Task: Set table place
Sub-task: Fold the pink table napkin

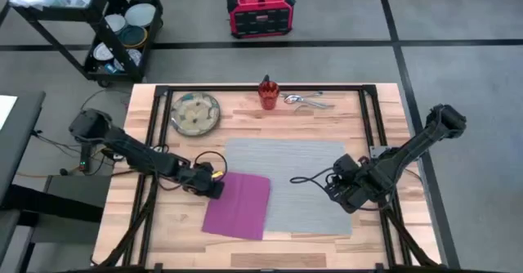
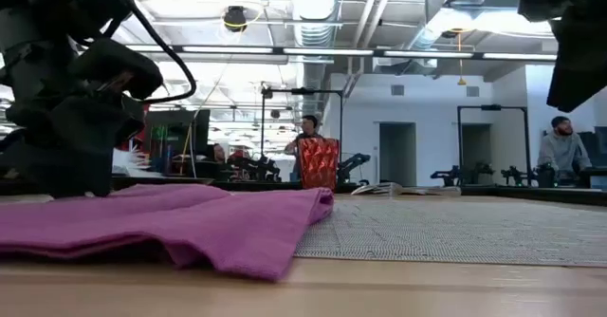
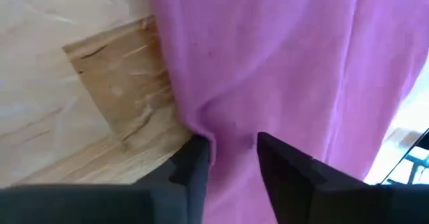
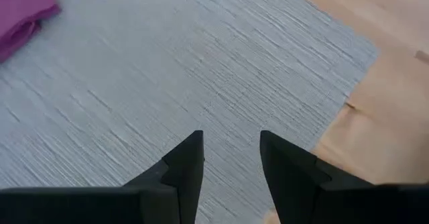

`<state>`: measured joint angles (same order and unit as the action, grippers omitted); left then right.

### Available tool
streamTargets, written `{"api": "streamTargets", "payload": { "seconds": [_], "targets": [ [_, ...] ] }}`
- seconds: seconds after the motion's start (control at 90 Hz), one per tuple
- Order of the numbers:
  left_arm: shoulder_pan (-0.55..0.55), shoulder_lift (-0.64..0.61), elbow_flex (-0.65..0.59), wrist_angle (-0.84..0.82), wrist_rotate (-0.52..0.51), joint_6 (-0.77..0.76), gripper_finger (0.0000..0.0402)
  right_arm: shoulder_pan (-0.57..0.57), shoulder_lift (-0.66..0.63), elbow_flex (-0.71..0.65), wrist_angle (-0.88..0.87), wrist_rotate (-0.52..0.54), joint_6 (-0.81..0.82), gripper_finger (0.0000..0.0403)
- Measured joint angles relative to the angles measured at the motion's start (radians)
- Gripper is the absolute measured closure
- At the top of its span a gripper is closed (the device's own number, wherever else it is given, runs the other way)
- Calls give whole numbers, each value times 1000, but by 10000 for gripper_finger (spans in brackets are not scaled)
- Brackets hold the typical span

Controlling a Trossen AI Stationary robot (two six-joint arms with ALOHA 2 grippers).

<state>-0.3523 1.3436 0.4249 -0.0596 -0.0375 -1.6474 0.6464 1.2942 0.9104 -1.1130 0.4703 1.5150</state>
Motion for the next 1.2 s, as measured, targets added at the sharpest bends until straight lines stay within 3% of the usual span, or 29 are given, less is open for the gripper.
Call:
{"api": "streamTargets", "payload": {
  "seconds": [0.078,0.189,0.411,0.744,1.2],
  "targets": [
    [-1,1,-2,-1,-8,0,382,4,0,0,1,-2,-20,270],
    [-1,2,-2,25,-19,-4,398,20,0,0,8,-2,-21,270],
    [0,-17,23,81,-46,-14,400,60,-33,0,4,-1,0,270],
    [3,-21,175,66,-150,72,401,81,-47,0,-9,4,2,270],
    [68,12,266,18,-149,136,401,80,-47,0,-11,22,-31,270]
  ]
}}
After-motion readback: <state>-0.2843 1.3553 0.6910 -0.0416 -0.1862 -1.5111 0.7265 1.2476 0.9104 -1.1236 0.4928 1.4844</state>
